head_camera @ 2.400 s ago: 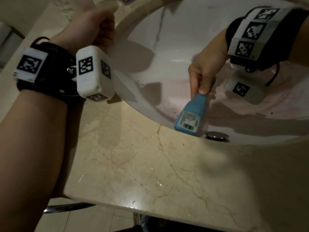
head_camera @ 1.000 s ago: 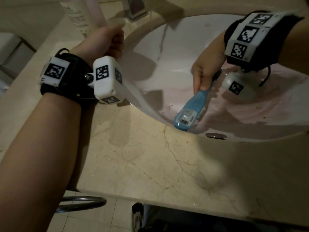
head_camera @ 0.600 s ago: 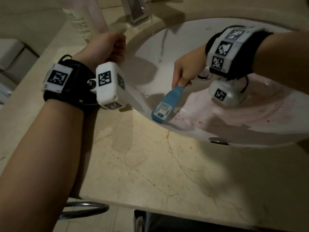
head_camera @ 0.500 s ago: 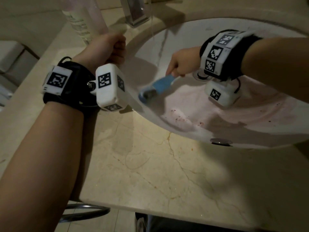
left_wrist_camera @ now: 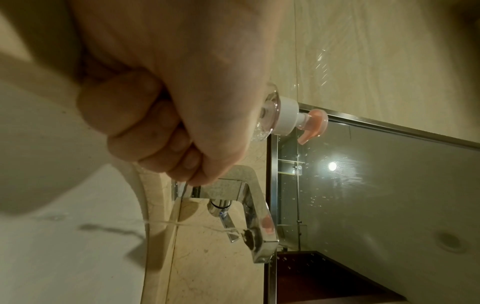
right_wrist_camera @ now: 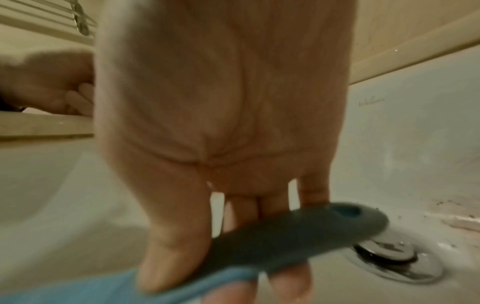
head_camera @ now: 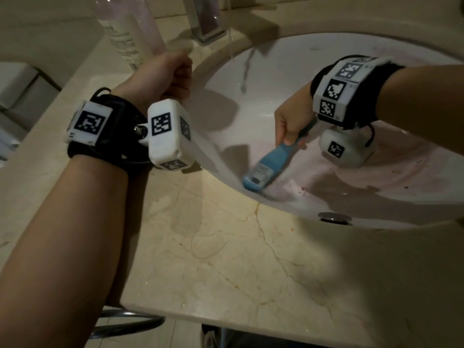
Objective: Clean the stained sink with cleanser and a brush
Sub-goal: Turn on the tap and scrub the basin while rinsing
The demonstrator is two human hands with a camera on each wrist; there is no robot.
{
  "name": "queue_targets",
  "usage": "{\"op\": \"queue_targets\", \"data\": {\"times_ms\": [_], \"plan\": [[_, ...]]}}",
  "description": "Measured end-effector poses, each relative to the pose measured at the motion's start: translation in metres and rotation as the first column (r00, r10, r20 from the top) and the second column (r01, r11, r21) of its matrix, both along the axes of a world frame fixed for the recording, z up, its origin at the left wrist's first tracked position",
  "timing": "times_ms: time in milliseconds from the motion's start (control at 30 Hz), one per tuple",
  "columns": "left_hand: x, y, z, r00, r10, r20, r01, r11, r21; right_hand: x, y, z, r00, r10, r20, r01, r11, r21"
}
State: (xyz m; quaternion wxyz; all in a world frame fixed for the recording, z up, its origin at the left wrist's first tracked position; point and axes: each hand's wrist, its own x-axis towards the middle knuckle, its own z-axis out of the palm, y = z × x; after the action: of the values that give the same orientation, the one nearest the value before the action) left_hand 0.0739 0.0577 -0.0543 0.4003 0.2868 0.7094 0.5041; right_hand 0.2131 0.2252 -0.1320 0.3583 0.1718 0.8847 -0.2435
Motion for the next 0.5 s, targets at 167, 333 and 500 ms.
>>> {"op": "queue_targets", "data": {"times_ms": [167,333,500], "plan": [[-0.001,-0.001,0.000,1.000,0.007,0.005,-0.007,1.000,0.011,-0.021,0.001,-0.001,0.930,-0.113,-0.350,0.196,0.958,0.211],[0.000,0.000,0.000,1.000,-0.004,-0.005,0.004,1.000,0.006,-0.021,0.014,-0.004,0.918,-0.183,-0.352,0.342,0.814,0.469],[0.000,0.000,0.001,1.000,-0.010,0.005,0.010,1.000,-0.004,-0.008,0.025,-0.012,0.930,-0.143,-0.338,0.303,0.817,0.491]]}}
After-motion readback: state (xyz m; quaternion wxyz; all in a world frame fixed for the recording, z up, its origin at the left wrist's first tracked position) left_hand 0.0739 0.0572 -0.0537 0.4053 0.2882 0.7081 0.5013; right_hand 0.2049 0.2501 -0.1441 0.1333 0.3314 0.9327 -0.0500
